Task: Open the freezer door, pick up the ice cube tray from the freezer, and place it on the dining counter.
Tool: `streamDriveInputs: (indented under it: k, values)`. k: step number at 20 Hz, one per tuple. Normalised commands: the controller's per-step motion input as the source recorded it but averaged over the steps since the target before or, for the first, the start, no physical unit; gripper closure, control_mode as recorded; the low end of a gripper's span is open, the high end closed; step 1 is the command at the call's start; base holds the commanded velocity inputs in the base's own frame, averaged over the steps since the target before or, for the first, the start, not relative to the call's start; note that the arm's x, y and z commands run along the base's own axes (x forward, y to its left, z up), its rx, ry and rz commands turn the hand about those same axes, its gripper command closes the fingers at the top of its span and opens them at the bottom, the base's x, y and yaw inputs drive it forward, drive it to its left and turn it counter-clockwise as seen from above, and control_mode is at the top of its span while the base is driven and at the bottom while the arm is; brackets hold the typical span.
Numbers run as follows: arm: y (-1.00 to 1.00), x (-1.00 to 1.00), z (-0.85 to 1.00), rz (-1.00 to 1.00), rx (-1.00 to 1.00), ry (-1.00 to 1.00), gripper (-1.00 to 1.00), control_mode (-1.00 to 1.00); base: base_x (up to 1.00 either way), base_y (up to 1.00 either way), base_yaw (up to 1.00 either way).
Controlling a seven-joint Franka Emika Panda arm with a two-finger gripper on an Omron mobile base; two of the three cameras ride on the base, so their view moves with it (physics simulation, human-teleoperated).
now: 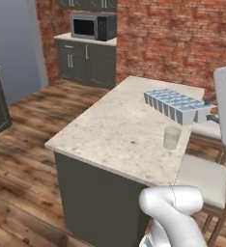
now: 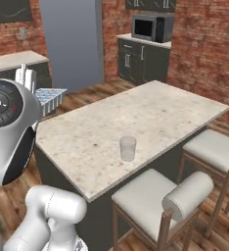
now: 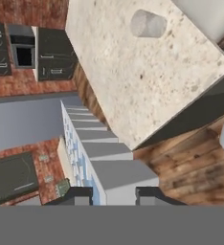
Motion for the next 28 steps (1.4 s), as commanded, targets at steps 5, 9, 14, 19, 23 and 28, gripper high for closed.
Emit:
streamDriveInputs:
  k: [5, 9, 14, 19, 23, 28]
  values:
    - [0.00, 0.00, 0.00, 0.00, 0.00, 0.00, 1.00, 1.00, 0.15, 0.55, -0.32]
    - [0.00, 0.00, 0.00, 0.00, 0.00, 0.00, 1.00, 1.00, 0.02, 0.57, -0.38]
    - [0.00, 0.00, 0.00, 0.00, 0.00, 0.00, 1.00, 1.00, 0.00, 0.60, -0.36]
    - [0.00, 0.00, 0.00, 0.00, 0.00, 0.00, 1.00, 1.00, 0.00, 0.63, -0.34]
    - [0.00, 0.00, 0.00, 0.00, 0.00, 0.00, 1.00, 1.00, 0.00, 0.60, -0.32]
    - [0.00, 0.00, 0.00, 0.00, 0.00, 0.00, 1.00, 1.00, 0.00, 0.49, -0.27]
